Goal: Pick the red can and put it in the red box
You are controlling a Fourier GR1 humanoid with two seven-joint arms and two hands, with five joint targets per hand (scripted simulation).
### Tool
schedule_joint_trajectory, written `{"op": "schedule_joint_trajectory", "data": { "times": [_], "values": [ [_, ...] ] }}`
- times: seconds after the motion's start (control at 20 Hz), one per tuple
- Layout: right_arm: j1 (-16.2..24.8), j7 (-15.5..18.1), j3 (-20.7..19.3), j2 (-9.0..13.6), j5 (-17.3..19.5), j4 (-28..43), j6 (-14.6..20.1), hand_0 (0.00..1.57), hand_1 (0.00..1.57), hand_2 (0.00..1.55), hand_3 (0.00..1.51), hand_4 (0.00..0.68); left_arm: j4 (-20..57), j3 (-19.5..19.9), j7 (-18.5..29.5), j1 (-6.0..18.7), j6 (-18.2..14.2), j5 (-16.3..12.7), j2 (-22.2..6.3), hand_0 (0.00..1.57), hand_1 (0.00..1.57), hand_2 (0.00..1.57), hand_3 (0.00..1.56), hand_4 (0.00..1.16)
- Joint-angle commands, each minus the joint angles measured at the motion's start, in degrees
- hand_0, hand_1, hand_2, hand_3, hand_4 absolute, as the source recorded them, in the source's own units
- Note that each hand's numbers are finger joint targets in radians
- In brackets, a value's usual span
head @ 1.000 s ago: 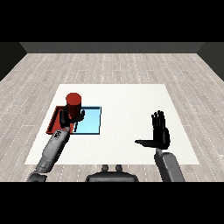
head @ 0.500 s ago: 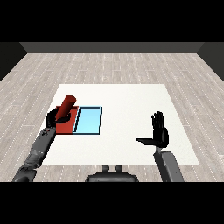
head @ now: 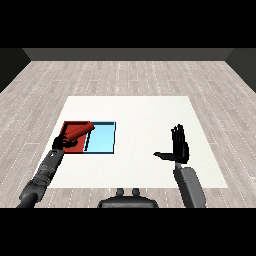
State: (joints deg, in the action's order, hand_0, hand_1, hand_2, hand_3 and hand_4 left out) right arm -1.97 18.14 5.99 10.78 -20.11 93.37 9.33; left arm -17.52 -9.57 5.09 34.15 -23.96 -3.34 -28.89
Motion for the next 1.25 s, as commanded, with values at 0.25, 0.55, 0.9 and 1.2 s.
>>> {"op": "schedule_joint_trajectory", "data": {
  "times": [0.25, 0.55, 0.9, 1.2],
  "values": [
    [-4.9, 3.8, -0.7, -1.8, 0.6, -7.0, -1.5, 0.00, 0.00, 0.00, 0.00, 0.000, 12.7, -3.6, -0.8, 6.1, 10.3, 5.5, 0.9, 0.00, 0.00, 0.00, 0.00, 0.00],
    [-3.3, 4.6, -1.1, -1.6, -0.4, -6.1, -3.2, 0.00, 0.00, 0.00, 0.00, 0.000, 6.1, 9.6, 12.5, 6.4, 9.4, -6.9, -2.3, 0.00, 0.00, 0.00, 0.00, 0.00],
    [-2.0, 4.0, -1.1, 0.1, -0.9, -5.0, -5.3, 0.00, 0.00, 0.00, 0.00, 0.000, -8.7, 20.8, 32.3, 5.7, 26.5, -21.2, 7.4, 0.00, 0.00, 0.00, 0.00, 0.00],
    [-1.3, 6.8, 0.1, -0.2, 1.3, -6.9, -6.1, 0.00, 0.00, 0.00, 0.00, 0.000, -23.3, 16.8, 38.9, -3.8, 31.4, -22.2, 16.3, 0.00, 0.00, 0.00, 0.00, 0.00]
  ]
}}
